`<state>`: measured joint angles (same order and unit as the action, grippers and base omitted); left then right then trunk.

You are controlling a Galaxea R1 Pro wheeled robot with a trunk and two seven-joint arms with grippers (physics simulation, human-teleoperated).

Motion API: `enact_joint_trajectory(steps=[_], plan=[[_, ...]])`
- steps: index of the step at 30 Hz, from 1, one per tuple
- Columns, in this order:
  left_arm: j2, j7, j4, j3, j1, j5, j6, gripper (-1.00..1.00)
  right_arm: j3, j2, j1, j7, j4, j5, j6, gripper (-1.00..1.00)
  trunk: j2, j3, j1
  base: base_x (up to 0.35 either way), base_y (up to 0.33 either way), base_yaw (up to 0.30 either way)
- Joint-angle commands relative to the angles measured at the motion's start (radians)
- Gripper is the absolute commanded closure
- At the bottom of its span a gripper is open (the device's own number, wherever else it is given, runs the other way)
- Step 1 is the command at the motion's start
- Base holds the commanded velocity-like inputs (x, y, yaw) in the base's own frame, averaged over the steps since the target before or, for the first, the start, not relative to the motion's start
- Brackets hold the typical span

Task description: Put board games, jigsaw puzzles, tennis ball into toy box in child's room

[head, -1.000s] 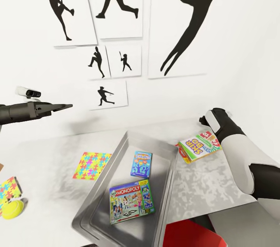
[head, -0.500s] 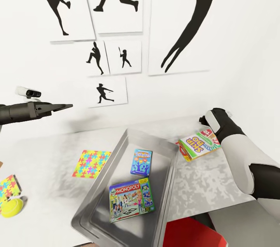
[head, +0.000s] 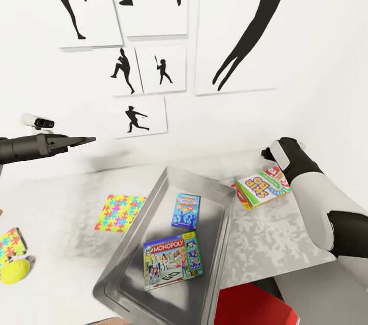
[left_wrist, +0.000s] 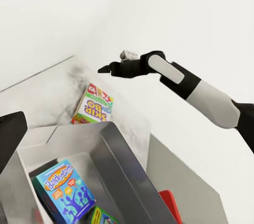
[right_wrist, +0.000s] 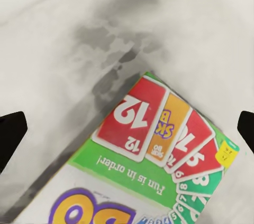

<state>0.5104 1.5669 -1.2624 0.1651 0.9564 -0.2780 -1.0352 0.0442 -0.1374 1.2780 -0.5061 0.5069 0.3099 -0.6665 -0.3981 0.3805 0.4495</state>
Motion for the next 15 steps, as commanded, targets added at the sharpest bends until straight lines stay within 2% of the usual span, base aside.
enact_joint_trajectory(steps=[1,15], plan=[[0.000,0.004,0.000,-0.001,0.001,0.000,-0.010,-1.00,-0.001,0.002,0.008,-0.002,0.002,0.011,-0.003,-1.00,-0.002,0.003,0.000,0.000,0.000,0.000],[0.000,0.004,0.000,-0.001,0.001,0.000,-0.011,-1.00,-0.005,0.019,0.049,0.056,0.001,0.012,-0.013,-1.00,-0.002,0.026,0.000,0.000,0.000,0.000]])
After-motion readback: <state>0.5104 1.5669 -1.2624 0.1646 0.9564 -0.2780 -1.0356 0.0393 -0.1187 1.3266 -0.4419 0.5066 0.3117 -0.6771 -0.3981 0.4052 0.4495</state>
